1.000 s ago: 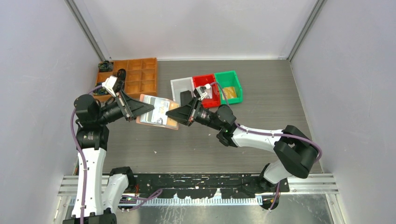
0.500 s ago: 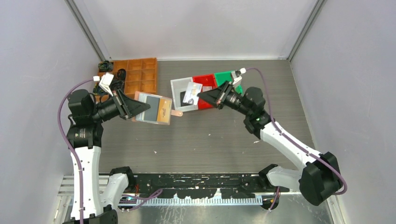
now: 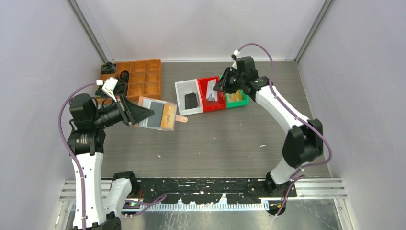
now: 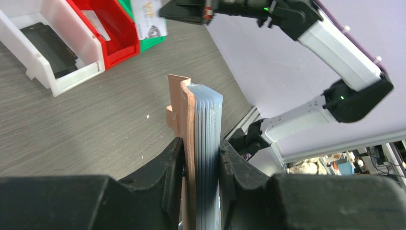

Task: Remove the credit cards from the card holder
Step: Place the credit card in the storage box.

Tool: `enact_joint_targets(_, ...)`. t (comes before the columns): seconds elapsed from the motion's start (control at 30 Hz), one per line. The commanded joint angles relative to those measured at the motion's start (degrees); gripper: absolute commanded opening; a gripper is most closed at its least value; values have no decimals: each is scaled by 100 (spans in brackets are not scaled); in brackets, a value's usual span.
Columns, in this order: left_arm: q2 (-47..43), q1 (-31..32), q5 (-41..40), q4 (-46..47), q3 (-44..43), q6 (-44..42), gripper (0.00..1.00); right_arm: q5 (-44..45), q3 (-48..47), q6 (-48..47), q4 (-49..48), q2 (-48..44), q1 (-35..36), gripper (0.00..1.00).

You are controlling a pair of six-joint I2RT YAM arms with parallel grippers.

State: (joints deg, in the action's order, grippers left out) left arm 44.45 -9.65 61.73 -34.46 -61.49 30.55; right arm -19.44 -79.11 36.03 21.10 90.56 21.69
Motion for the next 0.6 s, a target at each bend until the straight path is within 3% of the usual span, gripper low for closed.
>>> enact_joint_targets(0.0, -153, -25, 309, 269, -310, -39, 0, 770, -711, -1026, 1059, 712, 19, 1)
enact_joint_targets(0.57, -251, -28, 328, 632, -251, 301, 0, 999, -2070, -1233, 864, 2696, 190, 1)
